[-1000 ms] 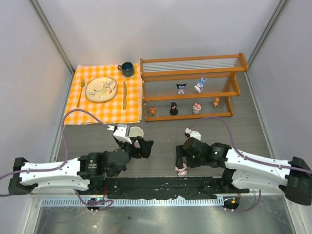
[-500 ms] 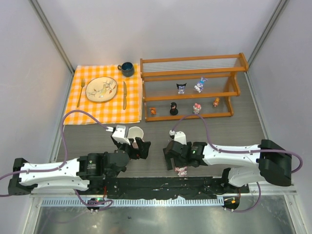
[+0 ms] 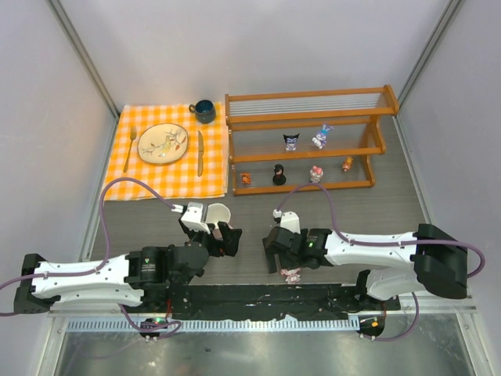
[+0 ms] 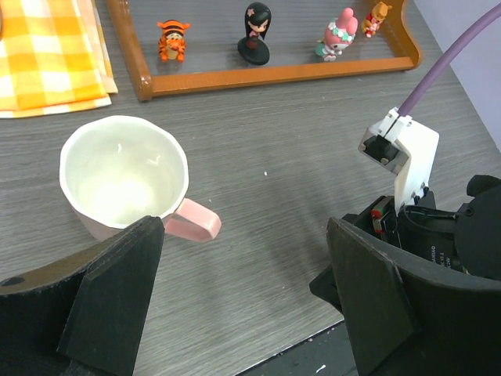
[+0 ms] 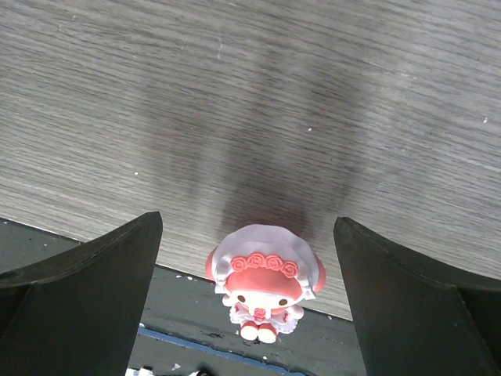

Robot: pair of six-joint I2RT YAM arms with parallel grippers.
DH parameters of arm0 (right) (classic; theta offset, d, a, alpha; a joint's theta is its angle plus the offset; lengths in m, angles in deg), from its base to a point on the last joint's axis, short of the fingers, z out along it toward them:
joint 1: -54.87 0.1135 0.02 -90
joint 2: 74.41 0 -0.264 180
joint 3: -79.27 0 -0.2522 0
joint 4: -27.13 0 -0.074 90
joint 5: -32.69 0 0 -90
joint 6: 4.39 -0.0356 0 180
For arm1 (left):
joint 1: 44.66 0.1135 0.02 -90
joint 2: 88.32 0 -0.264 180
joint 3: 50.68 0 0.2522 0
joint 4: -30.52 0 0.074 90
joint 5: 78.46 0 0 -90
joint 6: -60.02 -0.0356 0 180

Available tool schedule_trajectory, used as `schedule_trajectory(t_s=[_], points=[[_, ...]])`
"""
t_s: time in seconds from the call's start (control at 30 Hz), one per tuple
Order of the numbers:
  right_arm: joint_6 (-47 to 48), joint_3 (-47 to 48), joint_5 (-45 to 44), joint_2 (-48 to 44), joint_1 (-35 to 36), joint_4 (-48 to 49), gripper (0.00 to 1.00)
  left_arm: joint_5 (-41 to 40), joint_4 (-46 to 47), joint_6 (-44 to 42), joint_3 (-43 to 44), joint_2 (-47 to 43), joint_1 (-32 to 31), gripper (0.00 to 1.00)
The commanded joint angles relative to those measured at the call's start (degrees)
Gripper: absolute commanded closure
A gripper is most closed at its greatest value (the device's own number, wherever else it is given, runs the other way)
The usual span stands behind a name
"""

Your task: Place and organize the plastic toys onto the shelf

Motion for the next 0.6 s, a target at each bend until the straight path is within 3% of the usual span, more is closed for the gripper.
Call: schedule_trajectory(t_s=[0.0, 0.27, 0.57], points=[[-1.9, -0.8, -0.8, -1.5, 0.4, 0.6, 0.03, -2.3, 1.7, 1.3, -0.2, 0.2, -0.2, 0.1], [-3.5, -4.2, -0.2, -5.1, 0.5, 0.1, 0.06, -1.8, 2.4, 1.7, -0.7, 0.6, -0.2, 0.1], [-3.1, -4.4, 0.8, -4.4, 0.5, 0.8, 0.21, -1.8, 2.3, 2.1, -0.8, 0.7, -0.2, 0.1]])
